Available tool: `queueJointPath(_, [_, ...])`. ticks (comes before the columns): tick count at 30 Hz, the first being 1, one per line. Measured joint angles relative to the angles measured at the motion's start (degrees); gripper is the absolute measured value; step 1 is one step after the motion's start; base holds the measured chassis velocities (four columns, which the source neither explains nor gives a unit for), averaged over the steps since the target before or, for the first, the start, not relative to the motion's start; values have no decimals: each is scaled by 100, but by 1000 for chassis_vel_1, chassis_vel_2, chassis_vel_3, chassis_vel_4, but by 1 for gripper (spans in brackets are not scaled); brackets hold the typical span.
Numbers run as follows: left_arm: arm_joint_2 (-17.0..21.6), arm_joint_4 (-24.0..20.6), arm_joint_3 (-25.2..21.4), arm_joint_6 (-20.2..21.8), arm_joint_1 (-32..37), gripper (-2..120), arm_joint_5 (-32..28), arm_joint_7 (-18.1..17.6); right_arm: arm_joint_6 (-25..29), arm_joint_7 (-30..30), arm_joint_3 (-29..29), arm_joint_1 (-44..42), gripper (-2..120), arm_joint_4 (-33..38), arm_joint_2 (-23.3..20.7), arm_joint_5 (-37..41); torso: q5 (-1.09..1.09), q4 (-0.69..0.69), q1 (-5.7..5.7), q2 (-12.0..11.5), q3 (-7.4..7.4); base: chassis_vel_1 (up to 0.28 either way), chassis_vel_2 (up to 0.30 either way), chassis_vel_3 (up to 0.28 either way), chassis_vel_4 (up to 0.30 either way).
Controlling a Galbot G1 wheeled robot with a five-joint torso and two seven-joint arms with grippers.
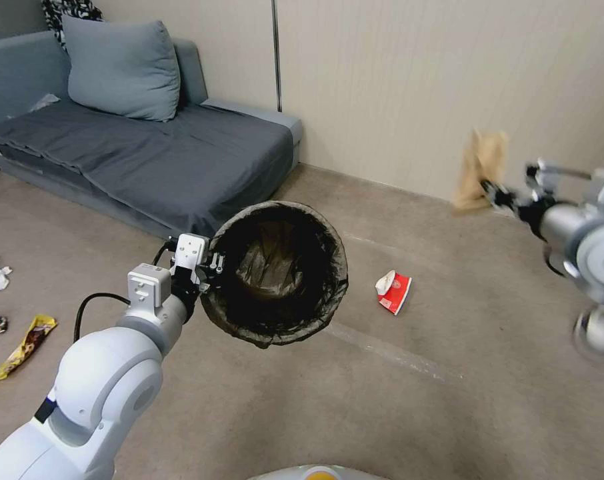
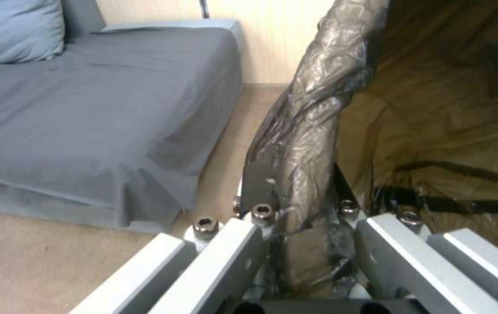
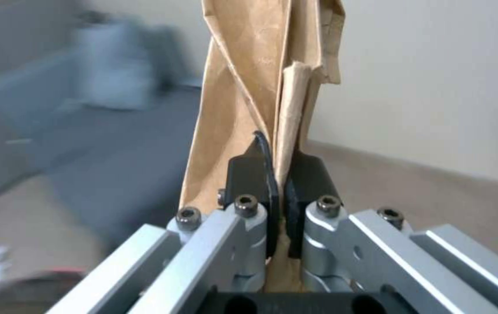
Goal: Pick up the trash bin, then pick up the garbage from the floor and place it into the trash bin.
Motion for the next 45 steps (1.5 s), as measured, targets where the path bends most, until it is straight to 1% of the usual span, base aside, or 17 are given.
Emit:
queueJointPath(1, [-2,-10,-3,0,8,0,0,1,1,63,-236,273,0,103,-36,241,-4,-1,0,0,0,0,0,0,0])
queueJointPath(2, [-2,-10,-3,0,8,0,0,1,1,63,-236,273,0,103,-36,241,-4,-1,0,0,0,0,0,0,0])
queueJointPath(4, [-15,-28,-15,2,28,0,2,1,4,200,-832,873,0,250,-72,695,1,-3,0,0,0,0,0,0,0])
queueJointPath(5, [-27,-32,-22,2,38,0,6,2,5,295,-1235,1208,0,316,-61,911,-2,-3,0,0,0,0,0,0,0])
queueJointPath(6, [-27,-32,-22,2,38,0,6,2,5,295,-1235,1208,0,316,-61,911,-2,-3,0,0,0,0,0,0,0])
queueJointPath(8, [-56,-33,-30,3,54,0,25,2,8,571,-1968,1848,0,402,76,1281,2,-2,0,0,0,0,0,0,0])
queueJointPath(9, [-72,-33,-35,3,58,0,41,2,9,701,-2246,2120,0,443,152,1416,-2,-1,0,0,0,0,0,0,0])
queueJointPath(10, [-72,-33,-35,3,58,0,41,2,9,701,-2246,2120,0,443,152,1416,-2,-1,0,0,0,0,0,0,0])
queueJointPath(13, [-116,-3,-41,4,71,0,80,8,12,1125,-2973,2747,0,578,422,1788,-1,0,0,0,0,0,0,0,0])
queueJointPath(14, [-116,-3,-41,4,71,0,80,8,12,1125,-2973,2747,0,578,422,1788,-1,0,0,0,0,0,0,0,0])
queueJointPath(17, [-138,30,-40,4,77,0,111,14,15,1348,-3548,3009,0,681,593,1930,0,-2,0,0,0,0,0,0,0])
queueJointPath(18, [-138,30,-40,4,77,0,111,14,15,1348,-3548,3009,0,681,593,1930,0,-2,0,0,0,0,0,0,0])
queueJointPath(21, [-155,50,-32,3,71,0,113,20,16,1425,-3897,2999,0,822,604,2000,0,-2,0,0,0,0,0,0,0])
queueJointPath(22, [-155,50,-32,3,71,0,113,20,16,1425,-3897,2999,0,822,604,2000,0,-2,0,0,0,0,0,0,0])
queueJointPath(24, [-159,71,-32,3,67,0,114,20,17,1428,-4027,2780,0,933,566,1955,1,-3,0,0,1,0,0,0,0])
queueJointPath(35, [-164,150,-19,3,21,0,118,26,21,1267,-4045,1845,0,1099,375,1538,1,-3,0,0,0,0,0,0,0])
queueJointPath(45, [-166,172,-12,2,1,0,119,54,21,1014,-3994,1491,0,948,292,1105,1,-2,0,0,0,0,0,0,0])
